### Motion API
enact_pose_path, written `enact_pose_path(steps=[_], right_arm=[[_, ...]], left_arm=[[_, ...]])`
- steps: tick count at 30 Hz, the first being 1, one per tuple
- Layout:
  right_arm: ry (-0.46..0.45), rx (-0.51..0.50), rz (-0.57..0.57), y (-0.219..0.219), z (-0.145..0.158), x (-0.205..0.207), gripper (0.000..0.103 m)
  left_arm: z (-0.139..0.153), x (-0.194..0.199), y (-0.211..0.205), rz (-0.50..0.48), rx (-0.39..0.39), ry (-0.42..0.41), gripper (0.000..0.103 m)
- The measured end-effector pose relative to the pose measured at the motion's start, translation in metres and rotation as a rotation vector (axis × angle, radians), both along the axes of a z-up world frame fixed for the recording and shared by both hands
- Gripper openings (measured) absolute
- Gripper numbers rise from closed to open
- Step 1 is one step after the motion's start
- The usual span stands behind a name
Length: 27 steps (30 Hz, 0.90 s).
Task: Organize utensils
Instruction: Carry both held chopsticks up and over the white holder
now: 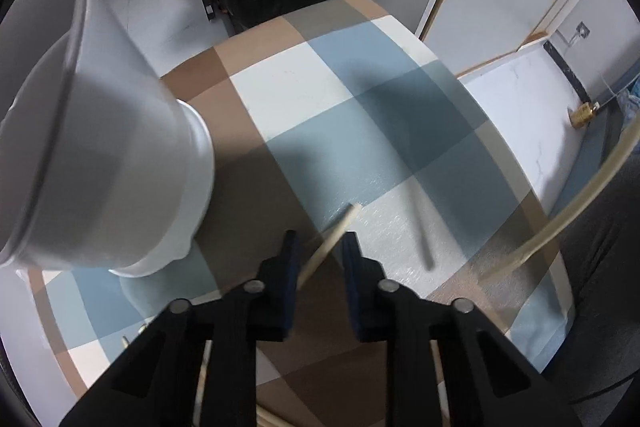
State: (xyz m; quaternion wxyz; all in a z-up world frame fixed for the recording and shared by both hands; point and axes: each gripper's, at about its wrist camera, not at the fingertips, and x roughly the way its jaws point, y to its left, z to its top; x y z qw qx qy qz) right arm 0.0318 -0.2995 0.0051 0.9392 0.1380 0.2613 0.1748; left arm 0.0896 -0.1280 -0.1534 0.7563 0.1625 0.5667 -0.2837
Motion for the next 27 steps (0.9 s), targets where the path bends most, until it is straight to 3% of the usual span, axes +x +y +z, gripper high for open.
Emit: enact_pose_path(steps=[1,5,10,19,27], right_arm=[[0.001,0.005,-0.001,-0.002,0.0,0.0,0.004],[-0.003,0.015,-0.016,-0.006,0.0,-0.002,0.004],[-0.005,0.014,-0.02,-0.007,0.001,-0.003,0.004],[-0.029,-0.007,0.011,0.007,0.014,0.001,0.004],[-0.109,-0.044,0.107,0.045,0.058,0.017,0.004]], left_arm=[[0.0,0.0,-0.001,0.0,-0.002,0.003,0.002],[0.001,-0.004,-0.01,-0.007,0.034,-0.026,0.001],[0.015,-0.004,-0.002,0.065,-0.02,-0.057,0.001],[0.09,-0.03,0.057,0.252,-0.237,-0.252,0.001],[0.179,-0.032,0.108,0.415,-0.482,-0.451,0.001]])
